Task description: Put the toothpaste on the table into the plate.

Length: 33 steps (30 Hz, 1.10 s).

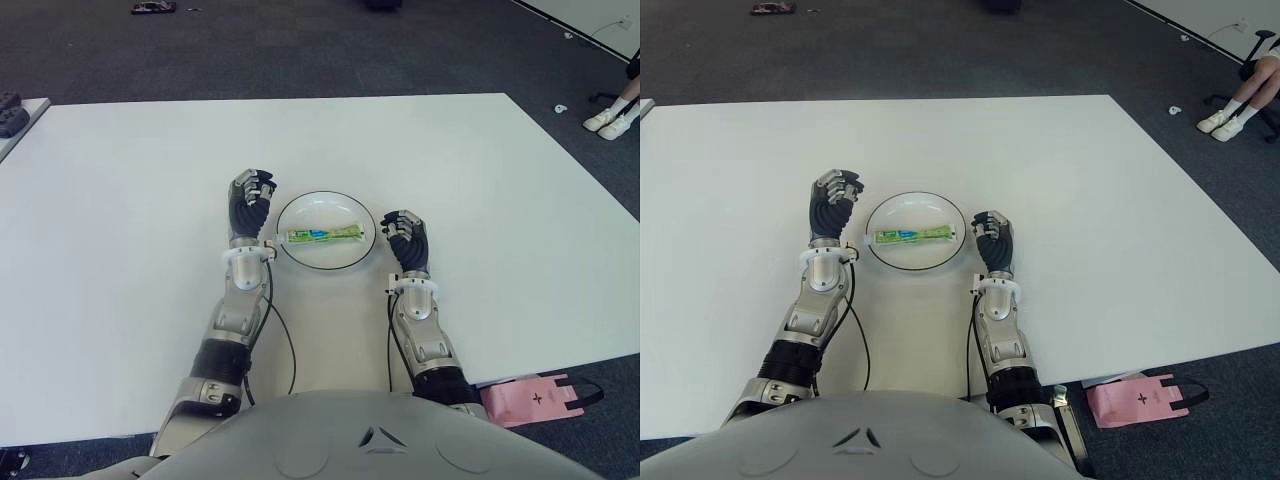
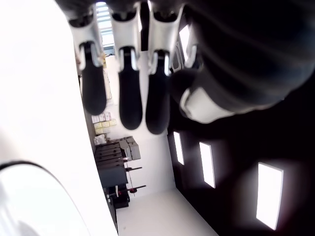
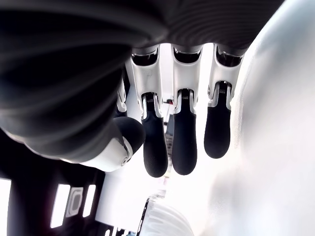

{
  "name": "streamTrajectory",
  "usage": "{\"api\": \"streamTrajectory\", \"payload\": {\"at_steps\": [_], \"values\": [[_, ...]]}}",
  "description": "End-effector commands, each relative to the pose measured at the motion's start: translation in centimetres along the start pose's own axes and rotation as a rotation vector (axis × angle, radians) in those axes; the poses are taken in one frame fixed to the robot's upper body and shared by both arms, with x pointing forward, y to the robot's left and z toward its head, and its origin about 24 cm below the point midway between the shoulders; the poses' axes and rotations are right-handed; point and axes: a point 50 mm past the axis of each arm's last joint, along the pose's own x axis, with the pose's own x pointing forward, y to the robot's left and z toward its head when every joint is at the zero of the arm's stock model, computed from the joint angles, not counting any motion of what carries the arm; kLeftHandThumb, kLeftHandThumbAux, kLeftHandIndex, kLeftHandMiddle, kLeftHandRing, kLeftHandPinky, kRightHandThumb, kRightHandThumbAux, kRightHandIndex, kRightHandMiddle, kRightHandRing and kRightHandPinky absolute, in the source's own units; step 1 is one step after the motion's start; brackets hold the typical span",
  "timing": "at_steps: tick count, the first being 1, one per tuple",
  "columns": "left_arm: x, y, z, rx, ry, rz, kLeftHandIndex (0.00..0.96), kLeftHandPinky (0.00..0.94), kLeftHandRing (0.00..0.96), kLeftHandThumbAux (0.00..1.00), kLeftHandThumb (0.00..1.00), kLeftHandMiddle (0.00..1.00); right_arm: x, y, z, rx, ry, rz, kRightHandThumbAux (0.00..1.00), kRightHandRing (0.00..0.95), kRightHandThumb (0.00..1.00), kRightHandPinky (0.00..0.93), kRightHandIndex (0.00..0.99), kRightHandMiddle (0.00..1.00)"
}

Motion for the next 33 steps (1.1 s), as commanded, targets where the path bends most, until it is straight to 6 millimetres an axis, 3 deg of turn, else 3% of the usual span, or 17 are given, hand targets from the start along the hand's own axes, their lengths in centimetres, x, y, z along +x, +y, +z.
{"api": "streamTrajectory", "payload": {"at_steps": [1, 33], "values": [[-0.3, 0.6, -1.7, -0.038, 0.047, -0.031, 0.434, 0.505, 0.494, 0.72, 0.707, 0.506, -1.7, -0.1, -3.4, -0.037, 0.161, 0.023, 0.729, 0.502, 0.704, 0.517, 0.426, 0.505], [-1.3, 2.4, -5.4, -0.357, 0.344, -0.086, 0.435, 0.525, 0.539, 0.716, 0.717, 0.534, -1.4, -0.3, -3.3, -0.02, 0.143, 0.027, 0.73, 0.52, 0.706, 0.53, 0.429, 0.511]]}}
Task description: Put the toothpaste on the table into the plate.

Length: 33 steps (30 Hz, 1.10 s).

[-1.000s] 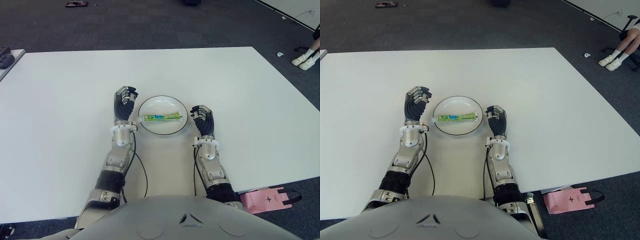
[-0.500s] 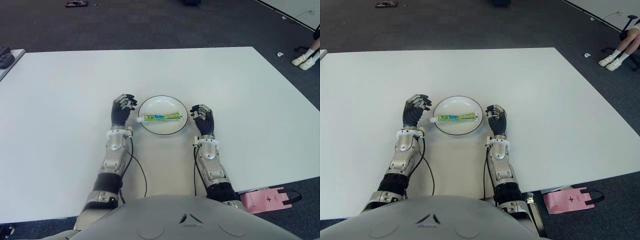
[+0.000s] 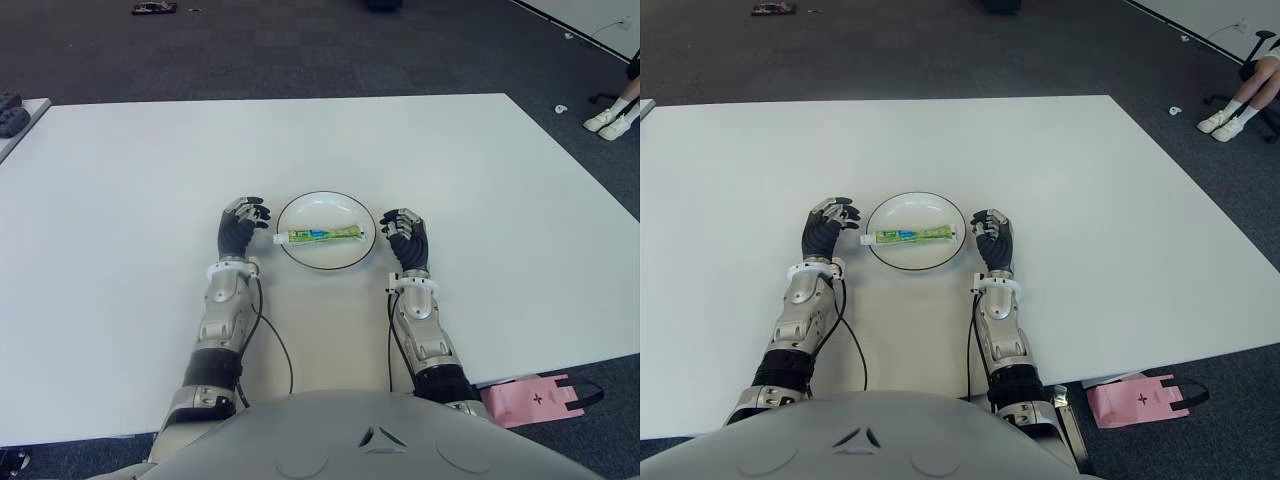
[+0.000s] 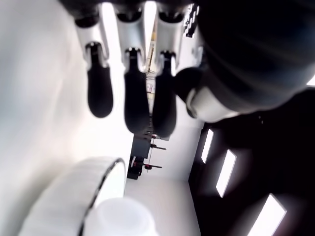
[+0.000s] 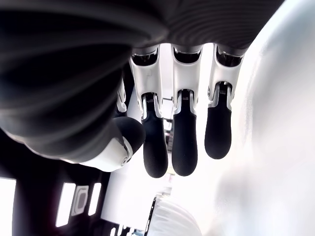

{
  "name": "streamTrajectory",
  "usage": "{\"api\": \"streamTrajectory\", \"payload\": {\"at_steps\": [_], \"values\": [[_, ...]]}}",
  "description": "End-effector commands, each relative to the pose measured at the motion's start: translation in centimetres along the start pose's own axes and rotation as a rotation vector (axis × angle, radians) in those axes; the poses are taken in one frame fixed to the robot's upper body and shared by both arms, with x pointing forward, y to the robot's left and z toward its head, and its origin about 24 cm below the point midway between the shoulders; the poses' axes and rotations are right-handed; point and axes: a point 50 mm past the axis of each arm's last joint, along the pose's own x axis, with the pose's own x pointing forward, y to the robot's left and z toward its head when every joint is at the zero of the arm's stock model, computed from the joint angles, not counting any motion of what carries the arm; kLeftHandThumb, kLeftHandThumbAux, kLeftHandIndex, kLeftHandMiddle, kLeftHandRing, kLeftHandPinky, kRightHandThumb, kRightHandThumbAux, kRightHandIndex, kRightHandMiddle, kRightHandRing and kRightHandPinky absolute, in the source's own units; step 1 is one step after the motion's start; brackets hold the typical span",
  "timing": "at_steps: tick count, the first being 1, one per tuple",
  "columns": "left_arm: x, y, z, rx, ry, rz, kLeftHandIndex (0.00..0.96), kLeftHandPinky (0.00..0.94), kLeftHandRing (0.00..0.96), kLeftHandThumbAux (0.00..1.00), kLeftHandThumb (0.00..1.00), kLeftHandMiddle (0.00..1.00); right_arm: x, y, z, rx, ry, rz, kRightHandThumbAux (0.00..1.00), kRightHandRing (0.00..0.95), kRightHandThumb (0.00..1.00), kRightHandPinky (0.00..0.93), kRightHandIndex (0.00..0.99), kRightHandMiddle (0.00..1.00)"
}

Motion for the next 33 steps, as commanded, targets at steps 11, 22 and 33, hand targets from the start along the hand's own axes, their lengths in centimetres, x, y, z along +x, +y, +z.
{"api": "streamTrajectory", "payload": {"at_steps": [11, 22, 33], "values": [[-0.1, 1.0, -2.0, -0.061, 0.116, -0.01, 0.435, 0.569, 0.578, 0.716, 0.715, 0.578, -1.6, -0.3, -3.3, -0.036, 0.169, 0.012, 0.73, 0.518, 0.706, 0.525, 0.428, 0.512], [-0.4, 1.3, -2.6, -0.104, 0.141, -0.014, 0.436, 0.56, 0.58, 0.715, 0.716, 0.586, -1.6, -0.2, -3.2, -0.027, 0.165, 0.014, 0.73, 0.517, 0.706, 0.522, 0.428, 0.515], [-0.8, 1.1, -3.2, -0.203, 0.127, 0.002, 0.437, 0.541, 0.578, 0.714, 0.717, 0.598, -1.6, -0.2, -3.1, -0.044, 0.161, 0.019, 0.731, 0.515, 0.705, 0.519, 0.429, 0.51]]}}
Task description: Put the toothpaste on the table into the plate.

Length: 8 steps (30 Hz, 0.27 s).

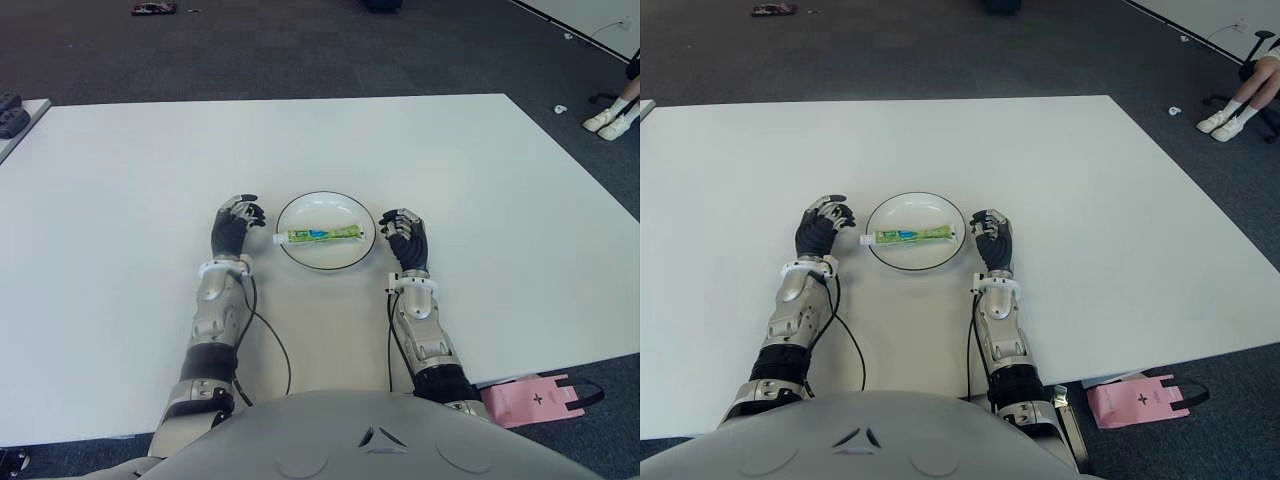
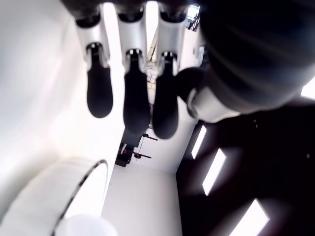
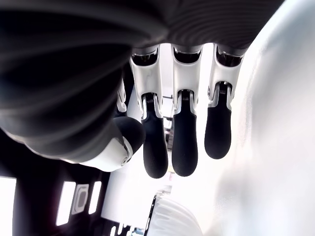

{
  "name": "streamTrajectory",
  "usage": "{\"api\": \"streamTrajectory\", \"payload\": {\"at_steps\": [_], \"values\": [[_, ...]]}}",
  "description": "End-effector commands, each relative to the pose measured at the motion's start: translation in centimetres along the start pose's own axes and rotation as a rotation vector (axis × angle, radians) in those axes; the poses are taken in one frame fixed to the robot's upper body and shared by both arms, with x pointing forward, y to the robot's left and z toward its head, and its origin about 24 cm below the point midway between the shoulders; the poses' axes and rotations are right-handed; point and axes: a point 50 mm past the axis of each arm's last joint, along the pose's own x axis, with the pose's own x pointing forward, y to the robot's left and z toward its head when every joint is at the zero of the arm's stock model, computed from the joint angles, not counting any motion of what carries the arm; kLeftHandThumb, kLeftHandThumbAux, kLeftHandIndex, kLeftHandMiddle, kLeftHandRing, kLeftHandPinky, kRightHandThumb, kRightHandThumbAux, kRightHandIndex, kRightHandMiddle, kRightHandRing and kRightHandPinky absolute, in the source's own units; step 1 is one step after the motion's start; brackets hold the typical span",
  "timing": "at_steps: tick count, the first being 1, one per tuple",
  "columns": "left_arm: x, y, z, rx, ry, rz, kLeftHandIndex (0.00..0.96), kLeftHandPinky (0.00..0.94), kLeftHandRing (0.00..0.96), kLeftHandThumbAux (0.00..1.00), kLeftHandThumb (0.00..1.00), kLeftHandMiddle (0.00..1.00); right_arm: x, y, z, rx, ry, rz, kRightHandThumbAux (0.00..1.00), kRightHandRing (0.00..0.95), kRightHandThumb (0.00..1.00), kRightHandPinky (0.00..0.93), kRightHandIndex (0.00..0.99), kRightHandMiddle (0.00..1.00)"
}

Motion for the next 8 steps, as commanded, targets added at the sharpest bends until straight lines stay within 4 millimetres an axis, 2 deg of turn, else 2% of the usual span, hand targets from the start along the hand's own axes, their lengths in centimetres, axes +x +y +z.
{"api": "streamTrajectory", "payload": {"at_steps": [1, 8], "values": [[-1.17, 0.41, -2.62, -0.077, 0.107, 0.043, 0.437, 0.542, 0.576, 0.714, 0.717, 0.599, -1.63, -0.17, -3.15, -0.042, 0.164, 0.013, 0.731, 0.514, 0.705, 0.517, 0.428, 0.51], [-1.31, 0.45, -3.01, -0.123, 0.127, 0.064, 0.437, 0.542, 0.572, 0.714, 0.717, 0.599, -1.63, -0.11, -3.28, -0.033, 0.175, 0.009, 0.73, 0.516, 0.706, 0.527, 0.429, 0.511]]}}
